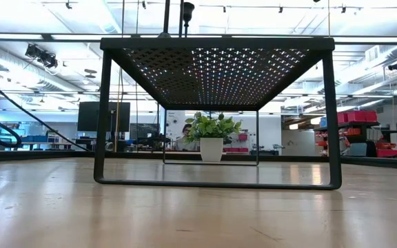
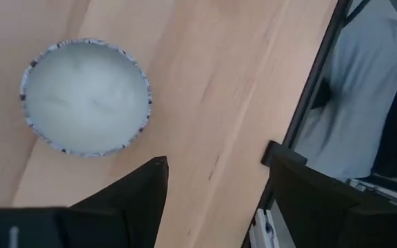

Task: Pick & Place candle stick holders
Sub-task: Put the white scented candle on the shelf

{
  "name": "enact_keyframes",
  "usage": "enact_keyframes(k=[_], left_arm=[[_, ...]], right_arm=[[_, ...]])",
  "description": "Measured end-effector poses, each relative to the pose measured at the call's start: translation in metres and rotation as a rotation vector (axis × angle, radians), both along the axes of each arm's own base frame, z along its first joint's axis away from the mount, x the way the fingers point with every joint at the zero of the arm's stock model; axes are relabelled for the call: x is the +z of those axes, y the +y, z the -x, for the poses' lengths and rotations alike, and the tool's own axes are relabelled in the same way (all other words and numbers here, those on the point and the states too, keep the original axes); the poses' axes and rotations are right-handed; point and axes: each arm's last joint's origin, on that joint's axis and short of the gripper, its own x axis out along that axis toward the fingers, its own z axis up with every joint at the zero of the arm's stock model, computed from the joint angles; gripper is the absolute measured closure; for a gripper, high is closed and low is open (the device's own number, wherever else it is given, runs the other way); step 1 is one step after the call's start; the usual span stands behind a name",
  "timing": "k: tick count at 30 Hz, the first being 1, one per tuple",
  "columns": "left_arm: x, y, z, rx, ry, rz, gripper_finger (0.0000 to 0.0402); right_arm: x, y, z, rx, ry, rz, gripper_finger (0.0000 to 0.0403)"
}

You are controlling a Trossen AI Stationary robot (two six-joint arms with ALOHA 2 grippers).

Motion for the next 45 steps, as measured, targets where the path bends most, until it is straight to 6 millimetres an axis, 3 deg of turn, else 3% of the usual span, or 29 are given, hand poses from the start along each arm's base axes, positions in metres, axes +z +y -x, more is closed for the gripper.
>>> enact_keyframes(k=[12,19,30,45], left_arm=[[-0.007,0.013,0.004,0.159,0.104,-0.096,0.0129],[-0.009,0.013,0.002,0.188,0.066,-0.134,0.0103],[-0.026,0.007,-0.001,0.164,0.14,-0.17,0.0083],[-0.026,0.006,-0.001,0.169,0.095,-0.2,0.0081]], right_arm=[[0.0,0.0,0.0,0.001,0.0,0.002,0.0239],[0.0,0.0,0.0,0.001,0.0,0.001,0.0239],[0.0,0.0,0.0,0.0,-0.001,0.001,0.0239],[0.0,0.0,0.0,0.001,0.0,0.001,0.0239]])
